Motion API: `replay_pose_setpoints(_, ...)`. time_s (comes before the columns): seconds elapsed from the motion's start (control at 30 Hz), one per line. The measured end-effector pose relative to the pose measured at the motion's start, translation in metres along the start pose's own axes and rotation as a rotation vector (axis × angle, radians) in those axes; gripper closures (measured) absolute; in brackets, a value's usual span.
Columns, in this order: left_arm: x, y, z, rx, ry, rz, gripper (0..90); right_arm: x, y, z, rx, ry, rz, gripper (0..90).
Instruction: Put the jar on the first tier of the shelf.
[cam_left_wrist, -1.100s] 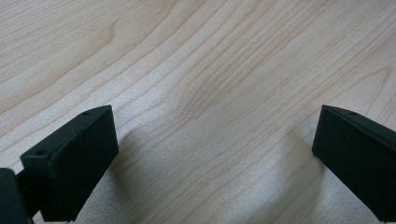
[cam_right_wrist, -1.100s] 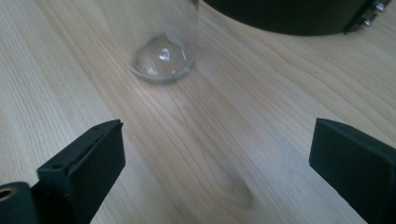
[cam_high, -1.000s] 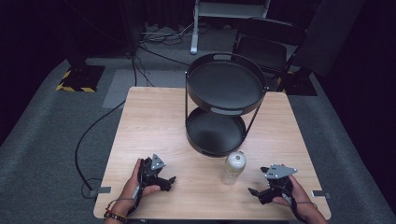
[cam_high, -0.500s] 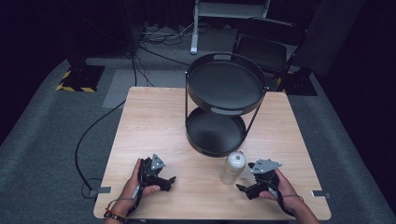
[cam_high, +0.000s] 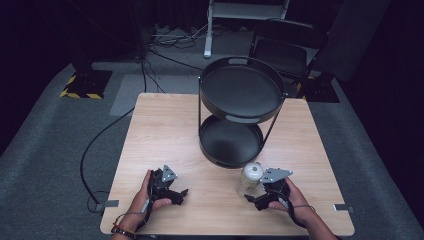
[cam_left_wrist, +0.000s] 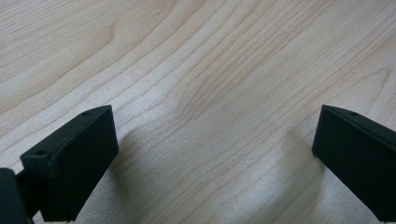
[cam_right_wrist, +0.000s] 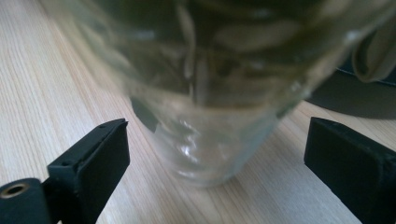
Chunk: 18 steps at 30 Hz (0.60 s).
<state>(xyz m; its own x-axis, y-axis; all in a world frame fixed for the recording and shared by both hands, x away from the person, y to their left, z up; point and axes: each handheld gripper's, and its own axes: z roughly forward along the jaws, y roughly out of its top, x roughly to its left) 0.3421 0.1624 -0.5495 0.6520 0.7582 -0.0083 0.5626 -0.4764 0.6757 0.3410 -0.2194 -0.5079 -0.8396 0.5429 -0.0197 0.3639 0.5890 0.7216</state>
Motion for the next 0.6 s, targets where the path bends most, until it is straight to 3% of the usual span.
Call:
replay_pose_setpoints(0.27, 0.0000, 0.0000, 0.0000, 0.000, 0.001, 0.001, 0.0, -0.0009, -0.0012, 0.0021, -0.058, 0.000, 0.040, 16.6)
replay_pose_setpoints(0.47, 0.0000, 0.0000, 0.0000, 0.000, 0.001, 0.001, 0.0, 0.0039, -0.0014, 0.0055, -0.090, 0.009, 0.025, 29.1)
replay_pose_setpoints(0.6, 0.0001, 0.0000, 0.0000, -0.001, 0.000, 0.001, 0.0, 0.0043, -0.0014, 0.0051, -0.099, 0.007, 0.016, 29.6)
